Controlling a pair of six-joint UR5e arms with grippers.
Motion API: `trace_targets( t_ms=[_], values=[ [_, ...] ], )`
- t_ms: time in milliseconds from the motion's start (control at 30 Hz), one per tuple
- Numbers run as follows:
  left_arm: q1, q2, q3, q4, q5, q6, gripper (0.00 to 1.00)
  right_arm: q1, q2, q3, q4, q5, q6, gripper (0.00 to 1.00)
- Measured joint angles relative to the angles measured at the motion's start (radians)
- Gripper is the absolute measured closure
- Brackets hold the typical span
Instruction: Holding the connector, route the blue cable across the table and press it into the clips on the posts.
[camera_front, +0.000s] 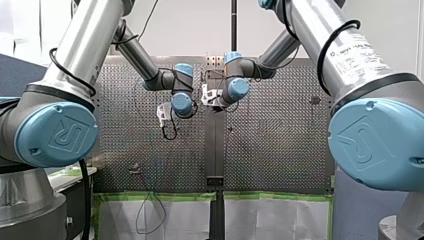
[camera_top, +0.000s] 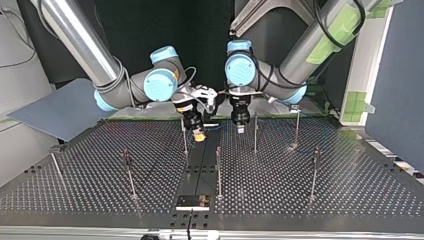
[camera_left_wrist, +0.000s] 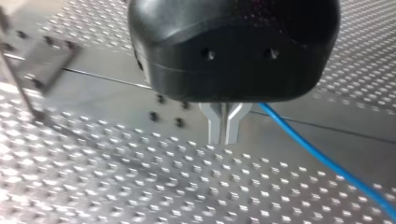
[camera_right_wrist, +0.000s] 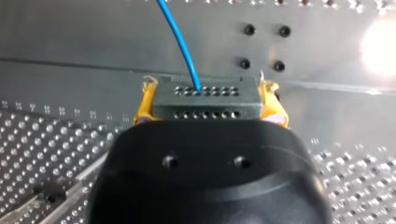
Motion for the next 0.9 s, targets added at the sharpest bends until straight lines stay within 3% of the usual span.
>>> trace_targets(
  t_ms=[233,467,900],
  values=[
    [-0.003,0.064,0.0,-0.026,-0.002,0.001,1.0,-0.002,-0.059,0.042,0.003,-0.001,0.029,1.0],
    [-0.013,0.131,0.0,-0.054,-0.004,0.009,1.0,-0.004,-0.127,0.048,0.012,-0.002,0.062,1.0],
    [-0.021,0.244,0.0,-0.094,0.007,0.037,1.0,-0.004,-0.245,0.048,0.027,0.0,0.07,1.0]
  ],
)
